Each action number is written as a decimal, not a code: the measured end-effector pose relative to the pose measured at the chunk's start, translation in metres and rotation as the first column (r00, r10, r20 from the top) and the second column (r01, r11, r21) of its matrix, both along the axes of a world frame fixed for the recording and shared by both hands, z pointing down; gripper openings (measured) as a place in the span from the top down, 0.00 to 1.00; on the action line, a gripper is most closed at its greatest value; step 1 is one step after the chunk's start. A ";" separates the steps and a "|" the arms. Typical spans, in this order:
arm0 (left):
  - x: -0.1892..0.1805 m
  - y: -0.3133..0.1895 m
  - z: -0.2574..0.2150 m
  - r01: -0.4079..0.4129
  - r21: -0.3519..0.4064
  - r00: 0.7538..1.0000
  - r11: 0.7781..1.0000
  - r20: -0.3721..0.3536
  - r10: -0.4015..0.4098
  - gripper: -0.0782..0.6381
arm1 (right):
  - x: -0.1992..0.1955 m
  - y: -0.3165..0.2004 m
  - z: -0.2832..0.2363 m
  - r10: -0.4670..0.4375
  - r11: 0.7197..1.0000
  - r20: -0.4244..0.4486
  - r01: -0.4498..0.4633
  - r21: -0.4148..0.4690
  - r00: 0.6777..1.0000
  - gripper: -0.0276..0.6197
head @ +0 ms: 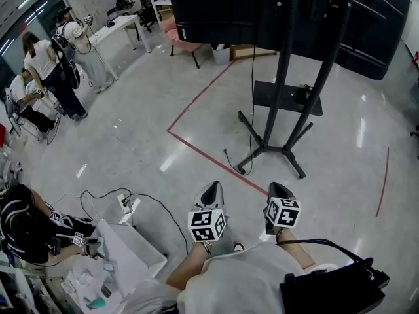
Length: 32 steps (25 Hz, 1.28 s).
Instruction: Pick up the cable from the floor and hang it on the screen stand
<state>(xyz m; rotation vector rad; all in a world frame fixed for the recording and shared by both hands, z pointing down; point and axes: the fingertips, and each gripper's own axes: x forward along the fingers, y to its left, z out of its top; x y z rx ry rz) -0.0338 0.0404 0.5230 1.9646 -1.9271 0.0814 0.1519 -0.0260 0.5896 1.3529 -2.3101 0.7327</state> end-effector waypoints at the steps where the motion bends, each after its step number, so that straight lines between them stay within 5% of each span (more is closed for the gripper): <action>1: -0.002 -0.008 0.002 -0.008 -0.003 1.000 1.000 0.000 0.008 0.89 | -0.001 -0.006 0.003 0.008 1.000 0.000 -0.008 -0.008 1.000 0.93; 23: -0.090 -0.201 0.025 -0.143 -0.036 0.989 0.989 -0.042 0.141 0.89 | -0.096 -0.169 0.012 0.104 0.994 -0.032 -0.105 -0.011 0.994 0.93; 32: -0.088 -0.245 0.077 -0.184 -0.134 0.982 0.974 -0.062 0.177 0.89 | -0.082 -0.210 0.052 0.169 0.983 -0.039 -0.172 -0.062 0.985 0.93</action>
